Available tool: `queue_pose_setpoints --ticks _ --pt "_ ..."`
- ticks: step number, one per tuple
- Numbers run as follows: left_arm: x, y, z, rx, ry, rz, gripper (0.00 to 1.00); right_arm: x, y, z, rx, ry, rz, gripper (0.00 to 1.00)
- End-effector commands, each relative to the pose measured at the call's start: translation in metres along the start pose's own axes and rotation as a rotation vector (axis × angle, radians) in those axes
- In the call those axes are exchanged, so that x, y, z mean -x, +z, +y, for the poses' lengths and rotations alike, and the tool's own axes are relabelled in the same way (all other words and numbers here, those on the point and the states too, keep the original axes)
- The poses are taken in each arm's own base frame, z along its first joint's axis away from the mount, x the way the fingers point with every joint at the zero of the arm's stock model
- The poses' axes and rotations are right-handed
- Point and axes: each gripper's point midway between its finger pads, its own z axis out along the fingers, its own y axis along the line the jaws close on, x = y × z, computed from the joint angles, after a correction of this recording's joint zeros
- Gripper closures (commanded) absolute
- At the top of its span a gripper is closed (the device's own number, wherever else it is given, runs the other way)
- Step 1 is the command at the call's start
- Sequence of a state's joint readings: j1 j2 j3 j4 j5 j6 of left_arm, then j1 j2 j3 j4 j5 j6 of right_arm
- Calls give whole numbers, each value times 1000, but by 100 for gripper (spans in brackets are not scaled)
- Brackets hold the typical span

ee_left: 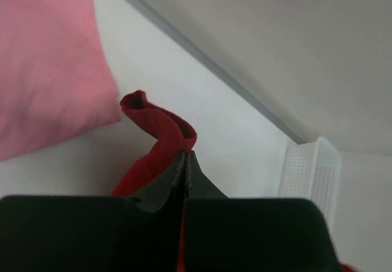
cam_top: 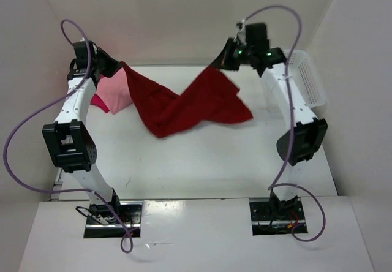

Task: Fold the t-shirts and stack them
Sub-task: Flatten out the tshirt

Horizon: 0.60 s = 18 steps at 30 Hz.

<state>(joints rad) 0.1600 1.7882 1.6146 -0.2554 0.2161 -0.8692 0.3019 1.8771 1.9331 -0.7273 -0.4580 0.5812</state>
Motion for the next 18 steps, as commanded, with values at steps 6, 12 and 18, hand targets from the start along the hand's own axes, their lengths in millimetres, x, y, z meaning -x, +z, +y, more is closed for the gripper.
queue_pose_setpoints --ticks 6,12,18 --pt "101 -109 -112 -308 25 -243 100 39 -182 132 316 -168 -294 100" --pt "138 -173 -146 -412 45 -336 100 25 -271 181 421 -272 -440 100" --pt "131 -184 -154 -449 35 -314 100 46 -251 145 336 -233 -477 100"
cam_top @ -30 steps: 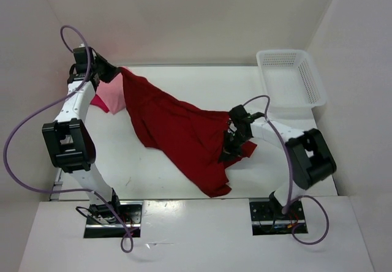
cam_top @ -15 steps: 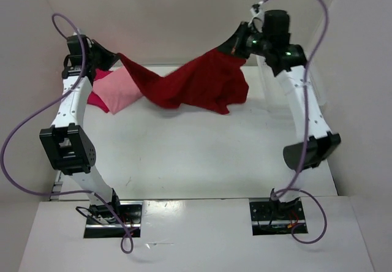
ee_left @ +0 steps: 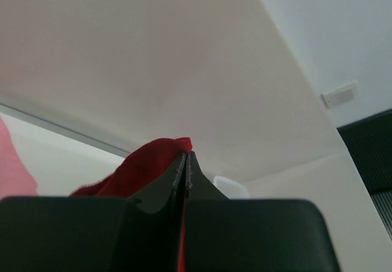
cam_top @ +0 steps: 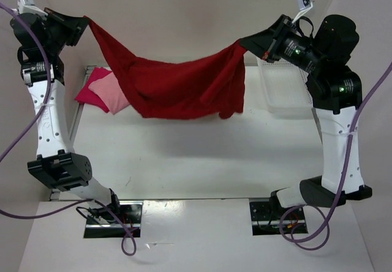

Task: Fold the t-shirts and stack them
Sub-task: Flatten out the tshirt

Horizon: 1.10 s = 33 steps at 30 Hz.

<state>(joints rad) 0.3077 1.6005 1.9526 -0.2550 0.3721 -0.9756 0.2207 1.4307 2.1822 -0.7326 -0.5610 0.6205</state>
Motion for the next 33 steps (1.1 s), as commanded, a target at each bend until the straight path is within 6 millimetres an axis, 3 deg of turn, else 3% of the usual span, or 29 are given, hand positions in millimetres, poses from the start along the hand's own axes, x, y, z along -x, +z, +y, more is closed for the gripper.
queue_pose_setpoints --ticks 1,2,3,5,6,7,8,9,10,11,12,13,14,16,19,20,21,22,24,25,26,27,29,30,32,33 --pt "-6 -10 -18 -65 -12 31 100 -25 25 -65 -83 89 62 100" --pt "-13 -10 -8 -45 -25 47 100 -32 33 -82 -82 134 80 100" --pt "-15 -15 -12 -57 -21 49 100 -48 53 -114 -110 168 115 100" --pt "-28 -18 2 -26 -39 73 100 -58 75 -138 -122 204 163 100" --pt "-29 -24 -1 -29 -37 70 100 -74 99 -165 -148 244 212 100" --pt "-31 -26 0 -26 -39 73 100 -80 110 -167 -137 257 243 100" --pt "-29 -29 -4 -32 -35 68 100 -69 123 -143 -82 220 234 100" --pt "-28 -33 -8 -40 -30 62 100 -72 131 -141 -74 214 254 100" --pt "-28 -34 -11 -45 -31 70 100 -82 150 -156 -93 232 280 100" --pt "-25 -36 -17 -52 -27 64 100 -58 153 -130 -28 185 242 100" --pt "-13 -42 -35 -89 -4 36 100 -59 155 -122 -14 188 260 100" --pt "-7 -45 -42 -94 2 18 100 -60 162 -127 -18 192 264 100" --pt "-3 -43 -46 -102 6 12 100 -53 160 -109 13 169 250 100" --pt "7 -40 -58 -138 -7 -13 100 -66 157 -99 23 159 283 100" --pt "21 -29 -77 -203 -41 -42 100 -111 133 -83 4 111 359 100" --pt "28 -24 -87 -225 -40 -62 100 -137 111 -86 -28 119 408 100" --pt "35 -21 -95 -237 -34 -94 100 -154 102 -83 -35 119 439 100" --pt "31 -10 -98 -247 -39 -87 100 -181 82 -89 -65 145 499 100" --pt "43 -12 -126 -306 -29 -133 100 -217 66 -82 -64 155 587 100" --pt "40 -2 -125 -311 -32 -124 100 -244 55 -82 -68 168 664 100" --pt "38 1 -134 -330 -33 -126 100 -258 51 -75 -55 161 707 100" --pt "39 2 -139 -340 -33 -139 100 -271 47 -47 19 122 757 100" --pt "39 6 -153 -378 -29 -150 100 -284 44 -21 102 106 832 100" --pt "41 7 -155 -383 -27 -154 100 -268 42 13 224 94 821 100" --pt "39 9 -162 -403 -31 -169 100 -244 44 53 400 69 768 100" --pt "39 10 -162 -402 -18 -172 100 -231 36 75 511 78 763 100"
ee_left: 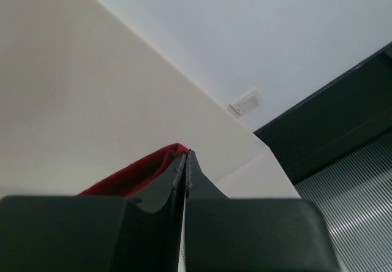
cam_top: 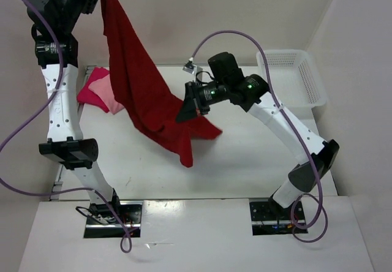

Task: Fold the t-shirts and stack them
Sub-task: Flatten out the tshirt

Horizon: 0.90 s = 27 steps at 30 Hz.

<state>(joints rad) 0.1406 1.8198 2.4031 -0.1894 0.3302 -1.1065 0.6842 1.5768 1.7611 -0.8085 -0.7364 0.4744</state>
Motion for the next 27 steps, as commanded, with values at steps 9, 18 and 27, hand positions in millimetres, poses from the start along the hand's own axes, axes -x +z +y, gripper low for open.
queue_pose_setpoints --ticks 9,18,27 --pt "-109 40 -25 -84 58 99 100 59 -135 -153 -67 376 -446 100" --pt "-362 53 56 -29 23 621 36 -60 -106 -286 -510 664 -362 52" --pt "-333 -12 105 109 116 684 0 -34 -75 -256 -656 388 -263 76"
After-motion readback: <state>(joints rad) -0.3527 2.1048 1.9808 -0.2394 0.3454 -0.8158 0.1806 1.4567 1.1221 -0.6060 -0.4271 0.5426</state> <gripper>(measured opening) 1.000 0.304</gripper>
